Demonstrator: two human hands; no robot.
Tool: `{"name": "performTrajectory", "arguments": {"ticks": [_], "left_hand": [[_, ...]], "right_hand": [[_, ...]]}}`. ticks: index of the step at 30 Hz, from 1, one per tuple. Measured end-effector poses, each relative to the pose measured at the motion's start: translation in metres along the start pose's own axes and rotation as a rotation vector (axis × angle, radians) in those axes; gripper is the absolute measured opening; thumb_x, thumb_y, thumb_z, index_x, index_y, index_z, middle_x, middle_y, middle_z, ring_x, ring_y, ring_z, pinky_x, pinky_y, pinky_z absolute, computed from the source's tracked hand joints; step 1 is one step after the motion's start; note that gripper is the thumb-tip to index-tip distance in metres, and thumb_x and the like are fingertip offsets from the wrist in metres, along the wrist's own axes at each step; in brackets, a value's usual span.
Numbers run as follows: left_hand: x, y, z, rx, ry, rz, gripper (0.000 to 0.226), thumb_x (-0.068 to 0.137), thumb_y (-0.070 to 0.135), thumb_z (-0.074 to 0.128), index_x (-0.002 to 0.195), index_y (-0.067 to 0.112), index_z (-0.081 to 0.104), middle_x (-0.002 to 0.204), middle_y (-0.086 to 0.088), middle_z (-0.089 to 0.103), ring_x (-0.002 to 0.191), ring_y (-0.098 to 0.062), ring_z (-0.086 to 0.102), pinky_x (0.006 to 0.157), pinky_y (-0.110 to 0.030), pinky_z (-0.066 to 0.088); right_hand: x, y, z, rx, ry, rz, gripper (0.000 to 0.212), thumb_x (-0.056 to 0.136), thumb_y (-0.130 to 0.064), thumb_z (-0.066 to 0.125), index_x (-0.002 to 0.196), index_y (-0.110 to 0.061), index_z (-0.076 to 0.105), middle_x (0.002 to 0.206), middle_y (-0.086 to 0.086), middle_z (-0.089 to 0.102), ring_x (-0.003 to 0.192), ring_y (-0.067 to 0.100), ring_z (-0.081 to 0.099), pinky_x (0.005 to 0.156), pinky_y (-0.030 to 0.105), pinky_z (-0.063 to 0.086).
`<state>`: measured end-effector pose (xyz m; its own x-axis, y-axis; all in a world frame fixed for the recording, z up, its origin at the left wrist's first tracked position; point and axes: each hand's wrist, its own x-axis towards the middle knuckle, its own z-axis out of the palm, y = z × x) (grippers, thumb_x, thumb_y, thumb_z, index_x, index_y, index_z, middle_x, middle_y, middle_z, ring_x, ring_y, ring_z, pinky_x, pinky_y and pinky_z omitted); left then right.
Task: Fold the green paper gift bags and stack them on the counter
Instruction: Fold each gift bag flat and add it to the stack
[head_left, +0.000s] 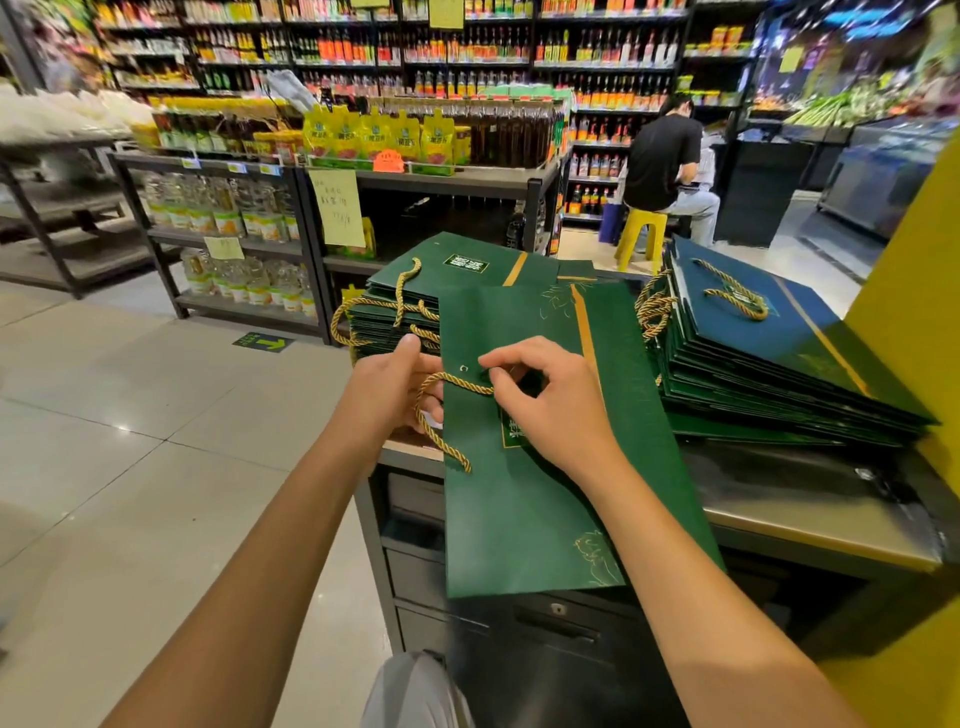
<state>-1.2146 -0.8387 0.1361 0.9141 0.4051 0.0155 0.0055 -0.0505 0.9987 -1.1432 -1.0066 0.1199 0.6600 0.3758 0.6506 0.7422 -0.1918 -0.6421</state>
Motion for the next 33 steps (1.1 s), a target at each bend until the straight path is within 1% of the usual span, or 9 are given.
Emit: {"name": "performTrajectory", "arguments": {"ticks": [2,3,6,9,12,20,24,29,33], "left_hand": [[0.000,-0.004,0.003,0.030,-0.011,0.093,0.042,0.108,0.027,0.044,0.086,0.003,0.070,0.063,-0.006,0.066,0.049,-0.019,0.056,0.056,-0.031,0.049],[-0.002,-0.008,0.004,0.040,-0.026,0.144,0.038,0.108,0.023,0.046,0.085,0.003,0.069,0.060,-0.005,0.065,0.046,-0.018,0.055,0.052,-0.029,0.048],[-0.002,-0.015,0.002,0.069,-0.055,0.236,0.027,0.108,0.015,0.044,0.105,0.007,0.069,0.064,-0.002,0.068,0.044,-0.016,0.056,0.045,-0.026,0.049],[-0.002,-0.018,-0.001,0.067,-0.119,0.240,0.025,0.107,0.008,0.043,0.119,0.013,0.064,0.068,-0.009,0.068,0.046,-0.017,0.058,0.045,-0.027,0.052],[-0.003,-0.021,-0.003,0.111,-0.156,0.268,0.023,0.107,0.010,0.047,0.123,0.015,0.062,0.071,-0.016,0.068,0.049,-0.016,0.059,0.047,-0.027,0.052],[-0.004,-0.023,-0.004,0.144,-0.152,0.345,0.024,0.106,0.013,0.047,0.126,0.017,0.061,0.082,-0.024,0.070,0.055,-0.017,0.062,0.046,-0.023,0.050],[-0.004,-0.021,-0.004,0.114,-0.182,0.346,0.026,0.105,0.014,0.050,0.130,0.018,0.057,0.078,-0.020,0.070,0.057,-0.018,0.063,0.048,-0.022,0.051],[-0.006,-0.022,-0.002,0.111,-0.204,0.381,0.027,0.105,0.013,0.050,0.131,0.022,0.050,0.065,-0.004,0.066,0.053,-0.017,0.061,0.049,-0.026,0.053],[-0.006,-0.025,0.002,0.148,-0.163,0.410,0.031,0.103,0.011,0.053,0.126,0.031,0.050,0.066,-0.001,0.065,0.055,-0.016,0.061,0.051,-0.025,0.052]], "right_hand": [[0.000,0.000,0.000,-0.004,-0.011,0.002,0.018,0.090,-0.007,0.071,0.100,-0.020,0.079,0.091,-0.014,0.070,0.083,0.009,0.064,0.077,0.020,0.050],[0.000,0.000,-0.001,0.005,-0.012,0.016,0.017,0.090,-0.009,0.071,0.101,-0.020,0.078,0.090,-0.014,0.070,0.082,0.009,0.063,0.076,0.021,0.050],[0.000,-0.001,-0.001,0.056,0.014,0.055,0.012,0.089,-0.011,0.075,0.099,-0.018,0.076,0.083,-0.012,0.071,0.076,0.010,0.061,0.069,0.021,0.050],[0.000,0.001,0.001,0.084,0.032,0.098,0.008,0.088,-0.011,0.076,0.092,-0.018,0.078,0.075,-0.013,0.069,0.069,0.006,0.060,0.064,0.018,0.046],[0.002,0.001,0.002,0.175,0.064,0.175,0.008,0.086,-0.008,0.078,0.089,-0.015,0.080,0.074,-0.009,0.072,0.066,0.002,0.061,0.065,0.015,0.047],[0.005,-0.004,0.010,0.206,0.077,0.249,0.010,0.085,-0.009,0.078,0.088,-0.018,0.081,0.077,-0.006,0.075,0.072,0.015,0.068,0.066,0.021,0.054],[0.004,-0.006,0.009,0.202,0.080,0.245,0.010,0.087,-0.010,0.077,0.092,-0.018,0.082,0.079,-0.008,0.075,0.073,0.011,0.066,0.066,0.020,0.054],[0.001,-0.005,0.010,0.214,0.047,0.226,0.013,0.089,-0.010,0.076,0.097,-0.019,0.082,0.089,-0.010,0.074,0.075,0.001,0.062,0.067,0.014,0.048],[0.003,-0.008,0.008,0.269,0.022,0.273,0.012,0.092,-0.013,0.073,0.090,-0.020,0.083,0.091,-0.006,0.073,0.080,0.020,0.065,0.071,0.030,0.053]]}}
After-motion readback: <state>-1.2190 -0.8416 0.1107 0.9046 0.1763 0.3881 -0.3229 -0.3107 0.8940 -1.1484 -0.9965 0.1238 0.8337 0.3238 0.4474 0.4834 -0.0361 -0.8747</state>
